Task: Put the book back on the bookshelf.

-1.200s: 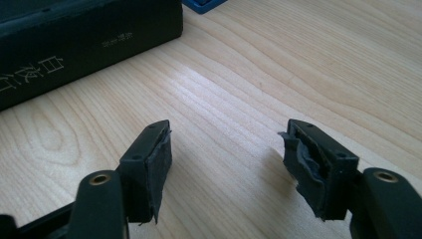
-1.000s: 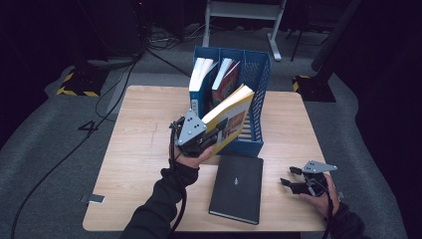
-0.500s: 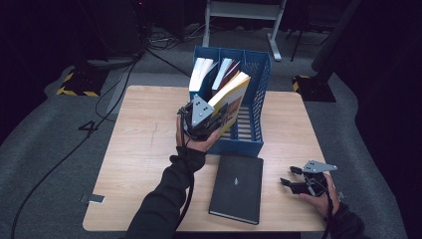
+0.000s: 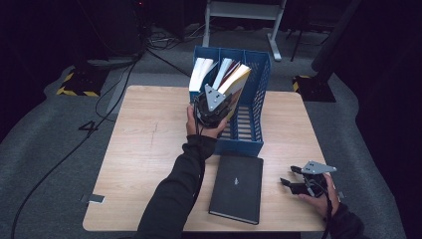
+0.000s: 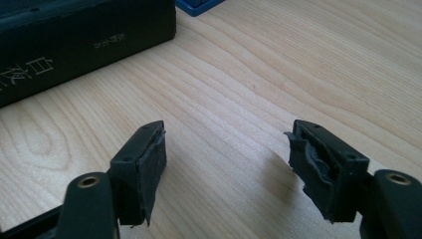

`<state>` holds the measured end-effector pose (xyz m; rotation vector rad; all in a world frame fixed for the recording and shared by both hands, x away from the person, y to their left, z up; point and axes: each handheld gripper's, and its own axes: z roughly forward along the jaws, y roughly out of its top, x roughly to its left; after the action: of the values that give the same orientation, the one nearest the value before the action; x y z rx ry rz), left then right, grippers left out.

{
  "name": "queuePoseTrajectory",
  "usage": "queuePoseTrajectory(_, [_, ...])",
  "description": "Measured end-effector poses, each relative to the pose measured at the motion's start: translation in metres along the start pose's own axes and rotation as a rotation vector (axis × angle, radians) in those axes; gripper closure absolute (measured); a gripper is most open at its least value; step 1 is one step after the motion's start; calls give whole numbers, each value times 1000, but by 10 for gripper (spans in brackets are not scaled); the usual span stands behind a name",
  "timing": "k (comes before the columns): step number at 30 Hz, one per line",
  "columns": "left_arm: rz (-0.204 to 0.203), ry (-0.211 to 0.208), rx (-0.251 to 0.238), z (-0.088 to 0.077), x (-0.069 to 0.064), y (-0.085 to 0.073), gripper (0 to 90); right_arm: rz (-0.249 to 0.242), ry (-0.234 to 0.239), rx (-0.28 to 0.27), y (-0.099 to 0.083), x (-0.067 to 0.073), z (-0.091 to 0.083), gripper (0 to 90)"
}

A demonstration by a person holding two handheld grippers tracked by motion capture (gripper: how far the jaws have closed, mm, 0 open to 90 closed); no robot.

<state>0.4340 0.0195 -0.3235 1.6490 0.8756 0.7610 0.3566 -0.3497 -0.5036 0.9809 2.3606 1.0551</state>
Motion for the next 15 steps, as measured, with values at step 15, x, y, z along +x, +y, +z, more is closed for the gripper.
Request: queuePoseTrajectory(15, [-25, 93, 6, 46, -3, 15, 752, -12, 1, -6, 0, 1, 0, 322])
